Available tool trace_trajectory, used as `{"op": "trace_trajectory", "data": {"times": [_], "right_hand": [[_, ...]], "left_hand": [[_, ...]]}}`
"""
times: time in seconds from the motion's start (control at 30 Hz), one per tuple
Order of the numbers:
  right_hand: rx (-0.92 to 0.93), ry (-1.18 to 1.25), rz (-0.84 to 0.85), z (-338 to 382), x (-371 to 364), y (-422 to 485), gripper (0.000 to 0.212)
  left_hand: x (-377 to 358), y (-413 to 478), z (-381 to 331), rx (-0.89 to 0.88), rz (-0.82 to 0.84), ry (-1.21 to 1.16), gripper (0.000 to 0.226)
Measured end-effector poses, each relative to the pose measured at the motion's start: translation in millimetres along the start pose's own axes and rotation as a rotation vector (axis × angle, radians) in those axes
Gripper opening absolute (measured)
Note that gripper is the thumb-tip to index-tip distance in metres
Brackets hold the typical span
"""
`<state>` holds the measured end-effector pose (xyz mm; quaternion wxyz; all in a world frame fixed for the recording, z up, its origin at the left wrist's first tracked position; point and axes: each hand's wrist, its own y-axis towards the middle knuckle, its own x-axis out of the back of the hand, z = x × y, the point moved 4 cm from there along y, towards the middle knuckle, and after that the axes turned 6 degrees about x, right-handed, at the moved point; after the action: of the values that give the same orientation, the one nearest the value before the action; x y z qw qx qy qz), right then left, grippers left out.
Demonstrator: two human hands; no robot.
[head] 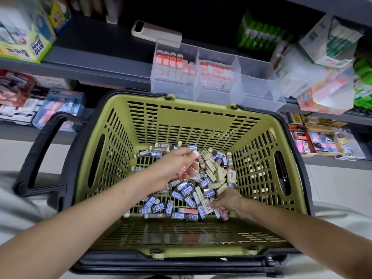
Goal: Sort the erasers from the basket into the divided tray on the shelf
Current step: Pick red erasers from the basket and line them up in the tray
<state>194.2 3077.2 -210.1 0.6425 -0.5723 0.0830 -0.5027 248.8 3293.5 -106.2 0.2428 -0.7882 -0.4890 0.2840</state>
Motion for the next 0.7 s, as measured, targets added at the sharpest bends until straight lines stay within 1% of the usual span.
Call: {"op": "trace_trajectory", "data": {"times": [0.1, 0.17, 0.23, 0.3, 0.37, 0.43, 0.47, 0.5, 0.57, 0.63, 0.67, 0.7], "right_hand": [[0.010, -0.045, 0.077, 6.1, 5.6, -6.9, 0.047], [0.023, -0.035, 0.104, 14.9, 10.0, -14.8, 0.047], [0.077, 0.074, 0.131, 31.1, 15.6, -25.5, 0.040], [0.182, 0.247, 0.156, 56.0, 24.0, -40.4, 0.032], [0.332, 0.366, 0.144, 84.9, 32.5, -56.3, 0.032], [0.482, 0.369, 0.099, 111.5, 31.6, -72.6, 0.032], [0.556, 0.338, 0.079, 122.2, 27.3, -79.5, 0.030], [0.623, 0.301, 0.069, 130.8, 21.7, -84.5, 0.029], [0.703, 0.283, 0.112, 140.6, 12.0, -91.4, 0.032], [0.689, 0.417, 0.230, 139.2, 11.5, -89.0, 0.034], [0.672, 0.474, 0.257, 134.8, 12.3, -84.2, 0.028], [0.650, 0.461, 0.241, 127.5, 10.9, -76.8, 0.019]], "left_hand": [[2.6, 3.6, 2.3, 0.032, -0.027, -0.052, 0.016], [4.5, 6.8, 5.9, 0.096, -0.068, -0.105, 0.015], [6.9, 9.0, 11.2, 0.165, -0.113, -0.151, 0.017], [7.4, 9.6, 16.0, 0.201, -0.131, -0.170, 0.021], [3.6, 10.1, 19.0, 0.215, -0.083, -0.195, 0.035], [-4.0, 10.6, 20.2, 0.229, 0.043, -0.219, 0.053], [-7.5, 9.8, 20.1, 0.230, 0.106, -0.253, 0.056], [-9.2, 9.0, 20.2, 0.231, 0.143, -0.306, 0.055], [-6.6, 7.4, 23.2, 0.244, 0.132, -0.386, 0.049], [0.2, 5.7, 27.9, 0.288, 0.046, -0.363, 0.035], [4.4, 4.6, 29.5, 0.316, -0.012, -0.330, 0.026], [9.3, 3.5, 29.7, 0.340, -0.069, -0.308, 0.019]]}}
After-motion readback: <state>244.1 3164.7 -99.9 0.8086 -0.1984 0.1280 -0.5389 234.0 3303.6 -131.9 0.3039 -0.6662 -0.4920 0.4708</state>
